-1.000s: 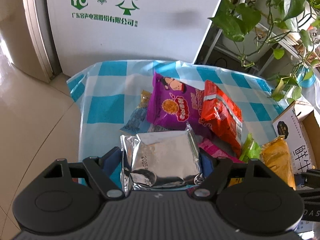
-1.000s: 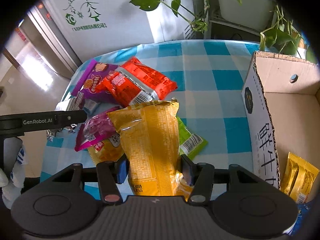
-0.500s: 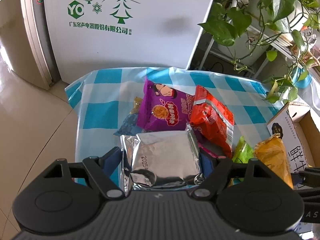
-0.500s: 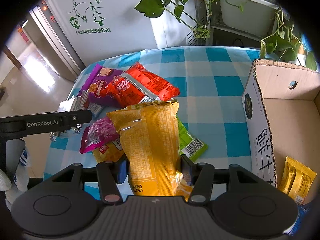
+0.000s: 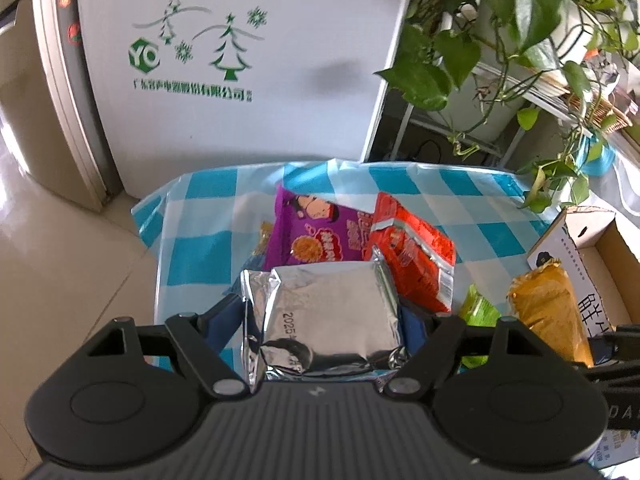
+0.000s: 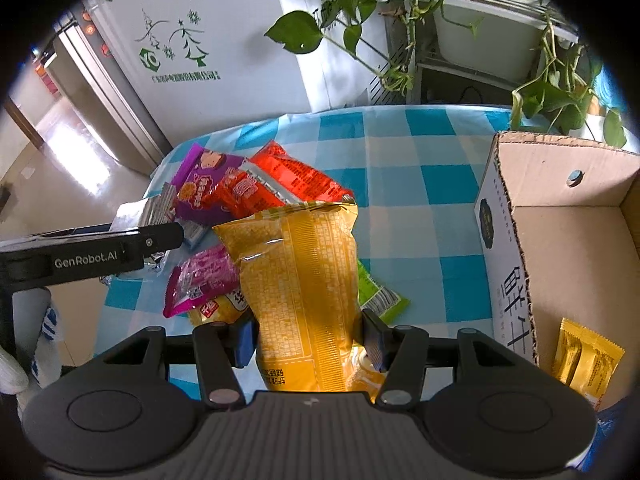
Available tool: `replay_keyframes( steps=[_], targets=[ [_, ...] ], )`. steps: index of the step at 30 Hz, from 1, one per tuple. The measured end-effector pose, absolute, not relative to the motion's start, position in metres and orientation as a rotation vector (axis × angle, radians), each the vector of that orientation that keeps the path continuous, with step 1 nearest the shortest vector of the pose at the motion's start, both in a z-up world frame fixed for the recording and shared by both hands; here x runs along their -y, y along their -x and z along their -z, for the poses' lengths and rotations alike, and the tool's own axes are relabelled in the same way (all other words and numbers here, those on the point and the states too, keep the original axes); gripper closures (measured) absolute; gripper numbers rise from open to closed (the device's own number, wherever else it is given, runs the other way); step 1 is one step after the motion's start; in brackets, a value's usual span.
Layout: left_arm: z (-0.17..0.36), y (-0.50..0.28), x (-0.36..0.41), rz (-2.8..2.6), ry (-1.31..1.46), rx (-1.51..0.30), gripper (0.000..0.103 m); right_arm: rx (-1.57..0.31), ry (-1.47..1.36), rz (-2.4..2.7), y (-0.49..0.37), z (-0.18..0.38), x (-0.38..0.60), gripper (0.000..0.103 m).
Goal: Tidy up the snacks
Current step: 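Carry the yellow chip bag with the right tool while the left carries the silver packet to the box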
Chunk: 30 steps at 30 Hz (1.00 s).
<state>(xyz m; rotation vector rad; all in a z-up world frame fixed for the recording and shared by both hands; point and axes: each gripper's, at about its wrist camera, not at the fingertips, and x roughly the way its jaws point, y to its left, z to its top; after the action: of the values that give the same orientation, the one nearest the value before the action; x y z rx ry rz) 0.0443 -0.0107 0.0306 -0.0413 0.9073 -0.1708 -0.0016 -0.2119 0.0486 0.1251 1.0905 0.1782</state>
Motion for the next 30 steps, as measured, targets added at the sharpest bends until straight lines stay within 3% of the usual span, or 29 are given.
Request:
replay_keyframes(
  steps=[15,30],
  targets=[
    [-0.052,-0.031,0.047,0.223,-0.094,-0.748,0.023,-0.995,-0.118,-0.076,0.001,-0.075,0.23,0.043],
    [-0.052,-0.009,0.064,0.243,-0.06,-0.755,0.023,-0.956,-0.112,-0.047,0.011,-0.086,0.25,0.043]
  ],
)
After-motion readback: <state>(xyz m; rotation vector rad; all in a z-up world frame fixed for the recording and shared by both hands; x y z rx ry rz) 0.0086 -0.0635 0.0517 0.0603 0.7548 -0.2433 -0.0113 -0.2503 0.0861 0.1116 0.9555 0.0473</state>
